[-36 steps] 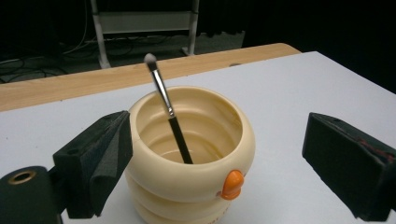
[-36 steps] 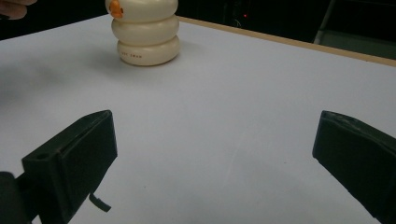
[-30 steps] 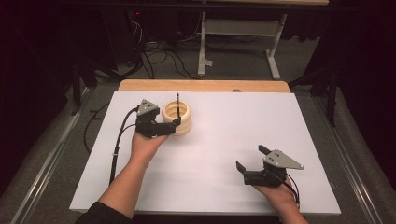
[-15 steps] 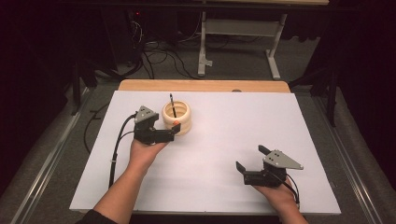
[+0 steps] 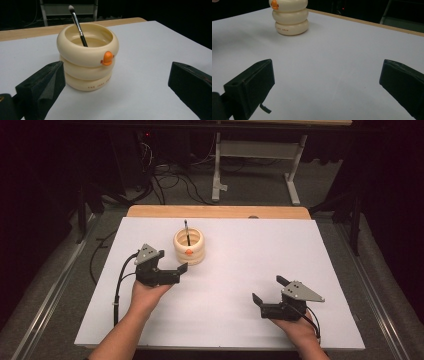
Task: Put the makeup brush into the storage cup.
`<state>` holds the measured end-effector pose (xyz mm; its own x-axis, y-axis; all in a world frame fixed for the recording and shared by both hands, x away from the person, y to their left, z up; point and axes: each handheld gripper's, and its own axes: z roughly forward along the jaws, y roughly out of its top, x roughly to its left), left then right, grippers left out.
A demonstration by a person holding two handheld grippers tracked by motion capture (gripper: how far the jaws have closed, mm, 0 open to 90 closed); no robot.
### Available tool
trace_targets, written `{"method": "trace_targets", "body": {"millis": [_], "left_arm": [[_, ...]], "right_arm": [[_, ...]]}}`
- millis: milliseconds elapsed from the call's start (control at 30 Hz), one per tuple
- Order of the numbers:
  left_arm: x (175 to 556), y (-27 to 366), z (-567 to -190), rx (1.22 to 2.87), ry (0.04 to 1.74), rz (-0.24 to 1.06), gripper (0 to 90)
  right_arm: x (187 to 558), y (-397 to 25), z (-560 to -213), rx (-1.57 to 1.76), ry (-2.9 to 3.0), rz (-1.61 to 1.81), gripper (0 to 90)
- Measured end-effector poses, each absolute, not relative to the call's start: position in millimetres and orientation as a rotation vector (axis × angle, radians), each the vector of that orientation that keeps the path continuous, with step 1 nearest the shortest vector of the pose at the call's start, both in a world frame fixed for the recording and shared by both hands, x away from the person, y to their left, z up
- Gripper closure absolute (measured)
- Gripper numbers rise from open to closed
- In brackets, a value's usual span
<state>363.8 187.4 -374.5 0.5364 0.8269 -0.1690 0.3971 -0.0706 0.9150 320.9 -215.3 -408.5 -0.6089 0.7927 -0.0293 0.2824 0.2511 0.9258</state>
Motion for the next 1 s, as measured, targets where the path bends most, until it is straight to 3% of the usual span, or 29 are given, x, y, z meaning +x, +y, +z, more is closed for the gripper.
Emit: {"method": "trace_targets", "body": {"millis": [667, 1000], "left_arm": [[311.9, 206.2, -412.2, 1.725, 1.018, 0.471, 1.6], [297.1, 193.6, -400.3, 1.684, 0.932, 0.511, 0.1]], "right_arm": [[321.4, -214.8, -409.5, 0.973, 2.025, 1.338, 1.2], [320.9, -217.0, -409.9, 0.991, 2.019, 1.342, 1.2]]}}
